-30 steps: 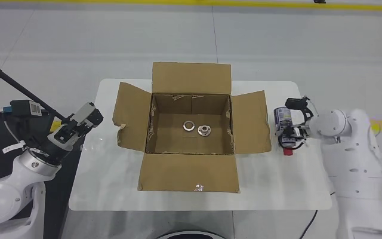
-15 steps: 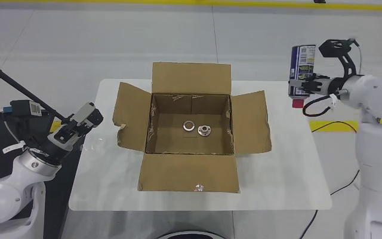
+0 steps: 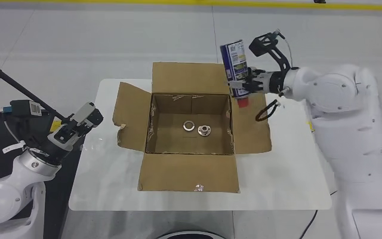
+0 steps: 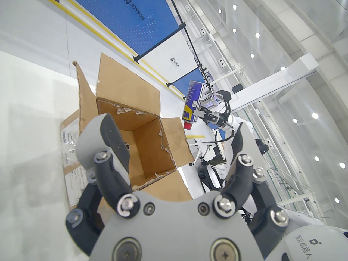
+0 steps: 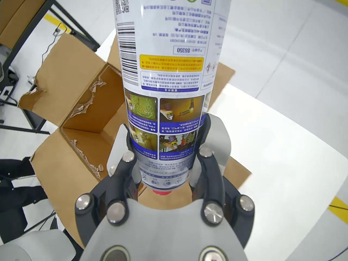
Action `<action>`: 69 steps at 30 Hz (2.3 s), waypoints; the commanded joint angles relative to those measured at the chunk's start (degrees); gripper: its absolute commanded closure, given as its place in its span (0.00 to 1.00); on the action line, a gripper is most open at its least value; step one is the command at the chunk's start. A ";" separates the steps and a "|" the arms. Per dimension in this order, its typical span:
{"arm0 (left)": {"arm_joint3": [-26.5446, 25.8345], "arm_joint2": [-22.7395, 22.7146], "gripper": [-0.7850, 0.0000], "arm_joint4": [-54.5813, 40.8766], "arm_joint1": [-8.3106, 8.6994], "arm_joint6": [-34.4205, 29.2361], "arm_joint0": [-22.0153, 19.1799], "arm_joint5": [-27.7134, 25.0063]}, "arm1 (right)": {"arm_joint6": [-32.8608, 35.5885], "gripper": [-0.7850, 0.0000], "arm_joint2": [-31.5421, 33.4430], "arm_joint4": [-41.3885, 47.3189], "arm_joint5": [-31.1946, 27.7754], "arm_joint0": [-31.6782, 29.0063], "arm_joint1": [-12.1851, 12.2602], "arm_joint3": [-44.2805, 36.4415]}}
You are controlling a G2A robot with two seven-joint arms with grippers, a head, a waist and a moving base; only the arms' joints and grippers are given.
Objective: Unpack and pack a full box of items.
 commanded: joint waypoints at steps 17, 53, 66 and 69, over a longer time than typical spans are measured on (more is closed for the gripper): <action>0.00 0.00 0.00 0.00 0.00 0.00 0.00 0.00 | -1.14 1.00 -11.02 -2.59 2.42 1.10 -1.93 -1.86; 0.00 0.00 0.00 0.00 0.00 0.00 0.00 0.00 | -1.04 1.00 -38.15 1.16 -26.02 12.52 -12.17 19.74; 0.00 0.00 0.00 0.00 0.00 0.00 0.00 0.00 | -4.17 0.93 -48.78 6.25 -29.16 16.68 -14.99 28.34; 0.00 0.00 0.00 0.00 0.00 0.00 0.00 0.00 | -4.11 0.92 -50.96 7.05 -29.10 17.74 -15.56 30.03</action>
